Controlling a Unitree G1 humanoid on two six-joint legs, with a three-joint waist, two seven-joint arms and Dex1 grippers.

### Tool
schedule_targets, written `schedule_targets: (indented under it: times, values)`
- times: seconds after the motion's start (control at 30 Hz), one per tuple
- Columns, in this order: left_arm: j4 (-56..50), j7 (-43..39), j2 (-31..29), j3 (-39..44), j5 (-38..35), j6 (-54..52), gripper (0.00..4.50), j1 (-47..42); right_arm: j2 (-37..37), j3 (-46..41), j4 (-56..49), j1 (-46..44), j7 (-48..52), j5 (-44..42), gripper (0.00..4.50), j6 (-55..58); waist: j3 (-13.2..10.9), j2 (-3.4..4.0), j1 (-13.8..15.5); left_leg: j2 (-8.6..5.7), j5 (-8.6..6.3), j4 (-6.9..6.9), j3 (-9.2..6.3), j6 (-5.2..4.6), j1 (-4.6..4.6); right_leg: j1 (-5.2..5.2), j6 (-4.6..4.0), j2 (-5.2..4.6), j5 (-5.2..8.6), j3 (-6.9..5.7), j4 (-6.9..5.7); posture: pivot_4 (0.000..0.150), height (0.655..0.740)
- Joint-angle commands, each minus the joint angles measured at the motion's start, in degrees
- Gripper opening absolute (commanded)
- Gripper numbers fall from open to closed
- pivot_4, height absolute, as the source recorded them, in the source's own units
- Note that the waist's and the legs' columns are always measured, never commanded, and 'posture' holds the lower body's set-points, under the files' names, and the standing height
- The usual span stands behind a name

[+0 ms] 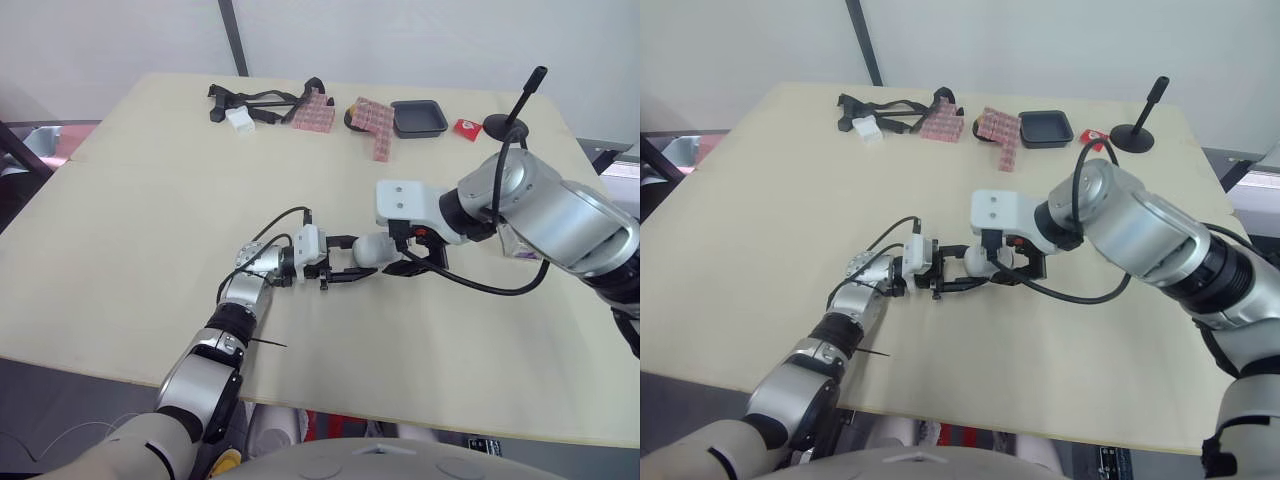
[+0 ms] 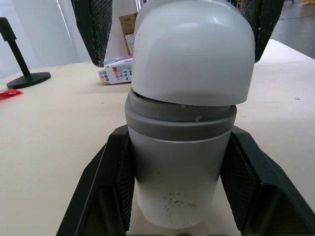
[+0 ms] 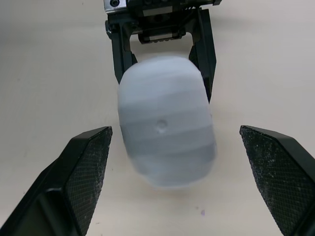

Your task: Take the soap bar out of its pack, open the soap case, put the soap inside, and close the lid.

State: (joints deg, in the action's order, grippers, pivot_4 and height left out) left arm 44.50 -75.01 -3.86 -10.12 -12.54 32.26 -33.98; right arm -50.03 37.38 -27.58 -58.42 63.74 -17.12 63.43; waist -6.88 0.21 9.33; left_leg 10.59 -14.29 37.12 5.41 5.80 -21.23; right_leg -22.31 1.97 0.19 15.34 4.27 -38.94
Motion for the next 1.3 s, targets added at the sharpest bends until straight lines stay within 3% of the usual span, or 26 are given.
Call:
schedule_targets:
  times: [0.03, 0.33, 0.43, 0.6, 0.8, 1.3]
  values:
    - [-0.14, 0.24, -0.3, 0.38, 0.07, 0.62, 1.94, -0.81, -3.89, -6.59, -5.02, 0.75, 0.55, -1.35, 4.47, 0.51, 0.0, 0.0, 0.07, 0.0, 0.0, 0.0, 0.0, 0.0, -0.03, -0.01, 0.0, 0.0, 0.0, 0.0, 0.0, 0.15, 0.74]
    - [-1.1, 0.23, -0.79, 0.46, -0.4, -0.24, 1.94, -0.2, -12.84, -20.95, -12.58, 11.05, -0.24, -8.15, 4.47, 5.73, 0.0, -0.01, 0.03, 0.0, -0.02, 0.04, 0.0, -0.03, -0.1, -0.03, 0.0, 0.0, 0.0, 0.04, 0.06, 0.15, 0.74]
    - [-1.3, 0.18, -0.9, 0.45, -0.54, -0.53, 1.94, -0.07, -10.01, -25.65, -10.96, 10.02, -2.87, -10.03, 3.72, 7.38, 0.01, 0.0, -0.13, 0.01, -0.01, 0.04, 0.01, -0.02, -0.08, -0.04, 0.0, 0.0, 0.0, 0.04, 0.05, 0.15, 0.74]
    - [-1.48, 0.15, -1.02, 0.43, -0.59, -0.88, 1.94, -0.05, -2.55, -32.64, -10.05, 7.84, -6.6, -15.34, 1.98, 10.3, 0.02, 0.02, 0.07, 0.01, -0.02, 0.09, 0.01, -0.03, -0.1, -0.06, -0.01, 0.01, 0.0, 0.01, 0.01, 0.15, 0.74]
    - [-1.53, 0.48, -1.29, 0.41, -0.25, -1.05, 1.94, -0.2, 1.68, -35.54, -11.04, 14.67, -8.99, -19.9, 0.03, 9.06, 0.05, -0.02, 0.63, -0.01, -0.04, 0.13, 0.0, -0.07, -0.15, -0.05, 0.0, 0.01, 0.0, 0.0, 0.05, 0.15, 0.74]
    - [-1.92, 0.74, -1.75, 0.43, -0.18, -1.24, 1.94, -0.18, 4.94, -27.88, -8.73, 19.28, -14.03, -19.14, 0.03, 2.85, 0.04, 0.0, 0.57, -0.03, -0.05, 0.13, 0.01, -0.06, -0.12, -0.03, 0.01, 0.02, 0.0, 0.03, 0.08, 0.15, 0.74]
